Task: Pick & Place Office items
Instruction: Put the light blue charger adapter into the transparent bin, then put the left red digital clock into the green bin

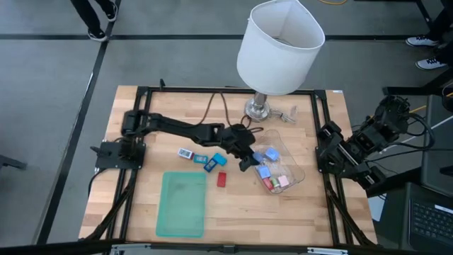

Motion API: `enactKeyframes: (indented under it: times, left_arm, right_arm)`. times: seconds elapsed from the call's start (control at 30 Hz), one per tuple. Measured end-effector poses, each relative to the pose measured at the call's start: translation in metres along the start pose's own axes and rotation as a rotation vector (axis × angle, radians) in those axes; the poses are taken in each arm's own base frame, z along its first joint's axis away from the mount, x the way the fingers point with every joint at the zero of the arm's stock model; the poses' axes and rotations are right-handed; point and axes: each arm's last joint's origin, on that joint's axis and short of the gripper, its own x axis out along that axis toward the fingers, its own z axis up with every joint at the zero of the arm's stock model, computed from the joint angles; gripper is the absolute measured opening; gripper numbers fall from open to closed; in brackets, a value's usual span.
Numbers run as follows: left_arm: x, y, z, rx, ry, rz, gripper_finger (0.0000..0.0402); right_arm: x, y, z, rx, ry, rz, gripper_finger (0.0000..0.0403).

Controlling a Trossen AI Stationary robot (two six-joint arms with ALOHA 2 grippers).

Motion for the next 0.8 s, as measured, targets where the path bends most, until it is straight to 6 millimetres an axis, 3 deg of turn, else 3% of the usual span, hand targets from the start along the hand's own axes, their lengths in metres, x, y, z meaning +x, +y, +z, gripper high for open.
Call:
enactKeyframes:
  times: [0.13, 0.27, 0.37, 0.43, 0.53, 0.73, 0.8]
  left_arm:
    - [0.019, -0.003, 0.007, 0.043, 0.003, -0.035, 0.0207]
    - [0.025, -0.009, 0.016, 0.101, -0.029, -0.049, 0.0210]
    - [0.025, -0.009, 0.019, 0.147, -0.054, -0.016, 0.0273]
    - [0.024, -0.008, 0.023, 0.164, -0.062, -0.005, 0.0318]
    - [0.022, -0.005, 0.025, 0.166, -0.019, 0.007, 0.0353]
    - [0.006, -0.007, 0.032, 0.260, 0.116, 0.069, 0.0350]
    - [-0.013, -0.010, 0.036, 0.327, 0.168, 0.117, 0.0342]
  right_arm:
    - [0.000, 0.000, 0.001, 0.004, -0.006, 0.000, 0.0279]
    - [0.000, 0.000, 0.001, 0.006, -0.012, 0.000, 0.0279]
    - [0.000, 0.000, 0.001, 0.006, -0.013, 0.000, 0.0279]
    - [0.000, 0.000, 0.001, 0.006, -0.012, 0.000, 0.0279]
    - [0.000, 0.000, 0.001, 0.006, -0.012, 0.000, 0.0279]
    - [0.000, 0.000, 0.001, 0.009, -0.012, 0.004, 0.0279]
    - [0.000, 0.000, 0.001, 0.008, -0.010, 0.004, 0.0279]
